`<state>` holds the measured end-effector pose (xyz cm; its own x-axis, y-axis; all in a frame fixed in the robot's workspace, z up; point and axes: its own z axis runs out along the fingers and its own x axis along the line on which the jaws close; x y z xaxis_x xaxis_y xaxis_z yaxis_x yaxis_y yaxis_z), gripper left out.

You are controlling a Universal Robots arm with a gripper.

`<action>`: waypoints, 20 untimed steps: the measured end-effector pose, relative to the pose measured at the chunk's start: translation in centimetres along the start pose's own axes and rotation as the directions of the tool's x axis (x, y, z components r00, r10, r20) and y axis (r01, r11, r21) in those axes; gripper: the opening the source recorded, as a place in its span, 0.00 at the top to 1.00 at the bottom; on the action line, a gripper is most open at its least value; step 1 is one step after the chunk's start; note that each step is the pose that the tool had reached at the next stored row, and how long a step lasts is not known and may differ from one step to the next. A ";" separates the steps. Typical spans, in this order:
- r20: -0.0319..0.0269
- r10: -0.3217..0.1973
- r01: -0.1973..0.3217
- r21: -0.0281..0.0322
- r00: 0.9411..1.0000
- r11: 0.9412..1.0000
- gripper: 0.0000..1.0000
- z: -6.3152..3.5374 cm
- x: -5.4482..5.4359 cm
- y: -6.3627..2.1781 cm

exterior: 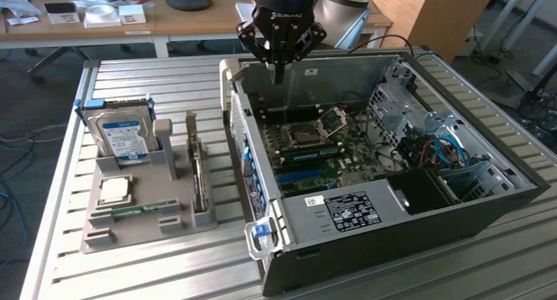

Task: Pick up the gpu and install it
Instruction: 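Reach for the gpu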

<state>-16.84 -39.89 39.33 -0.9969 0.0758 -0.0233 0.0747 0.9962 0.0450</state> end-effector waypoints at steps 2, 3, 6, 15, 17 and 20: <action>0.000 0.000 0.000 0.000 1.000 1.000 0.89 0.00 0.1 -0.01; 0.000 0.000 0.000 0.000 1.000 1.000 0.89 0.00 0.2 -0.01; 0.000 0.000 0.000 0.000 1.000 1.000 0.89 0.00 0.4 -0.03; 0.000 0.001 -0.001 0.000 1.000 1.000 0.89 -0.02 1.0 -0.07; 0.000 0.001 -0.001 0.000 1.000 1.000 0.89 -0.03 1.1 -0.08; 0.000 0.001 -0.001 0.000 1.000 1.000 0.89 -0.03 1.3 -0.10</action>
<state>-18.14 -39.88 39.32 -0.9968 0.0765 -0.0234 0.0754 0.9961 0.0451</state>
